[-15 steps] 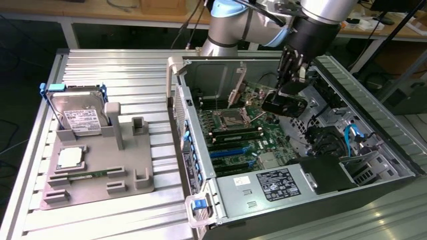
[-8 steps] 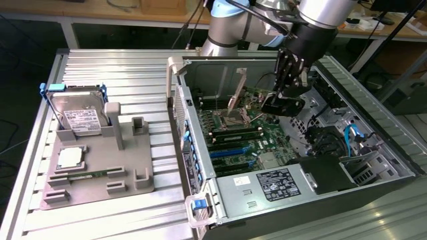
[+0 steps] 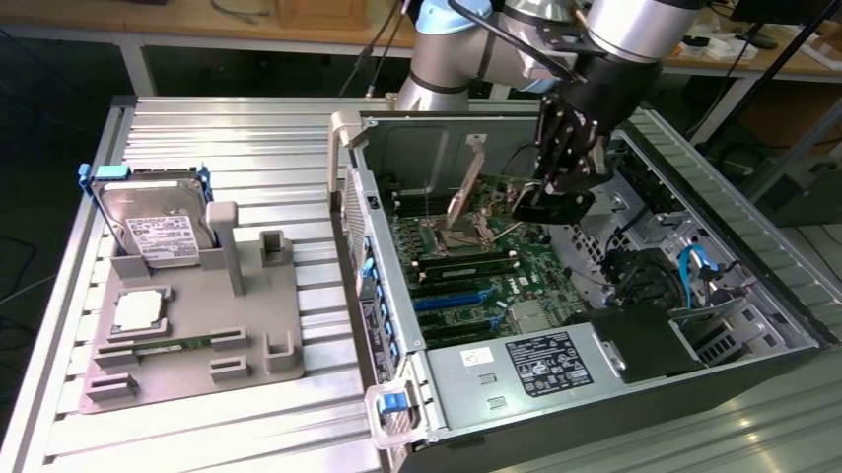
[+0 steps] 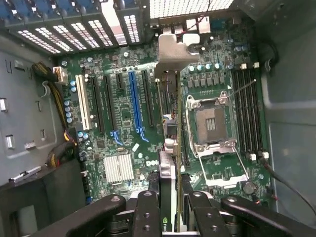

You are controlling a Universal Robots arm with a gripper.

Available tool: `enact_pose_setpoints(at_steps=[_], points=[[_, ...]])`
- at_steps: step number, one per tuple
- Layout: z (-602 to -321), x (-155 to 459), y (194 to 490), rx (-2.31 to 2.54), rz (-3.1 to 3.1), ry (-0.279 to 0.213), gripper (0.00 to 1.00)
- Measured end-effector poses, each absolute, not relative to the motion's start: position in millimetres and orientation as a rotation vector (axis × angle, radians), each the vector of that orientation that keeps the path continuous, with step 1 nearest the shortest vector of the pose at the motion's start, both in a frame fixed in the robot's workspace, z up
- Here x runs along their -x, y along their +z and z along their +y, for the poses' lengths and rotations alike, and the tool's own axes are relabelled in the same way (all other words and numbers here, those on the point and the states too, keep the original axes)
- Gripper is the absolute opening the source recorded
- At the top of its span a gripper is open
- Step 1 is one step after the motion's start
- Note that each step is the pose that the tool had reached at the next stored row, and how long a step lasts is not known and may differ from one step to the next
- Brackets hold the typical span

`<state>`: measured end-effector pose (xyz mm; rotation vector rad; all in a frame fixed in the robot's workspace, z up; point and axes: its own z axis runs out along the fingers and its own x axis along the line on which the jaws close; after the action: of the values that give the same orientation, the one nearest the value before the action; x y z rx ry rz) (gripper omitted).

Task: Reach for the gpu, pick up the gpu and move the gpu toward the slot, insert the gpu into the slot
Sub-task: 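Insert the gpu into the slot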

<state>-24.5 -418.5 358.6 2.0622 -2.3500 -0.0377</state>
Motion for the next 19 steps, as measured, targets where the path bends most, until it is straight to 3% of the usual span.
enact_pose_setpoints(at_steps=[10, 19], points=[[-419, 31, 337, -2.241, -2.177, -0.034, 0.27], [-419, 35, 328, -2.319, -2.129, 0.005, 0.27]])
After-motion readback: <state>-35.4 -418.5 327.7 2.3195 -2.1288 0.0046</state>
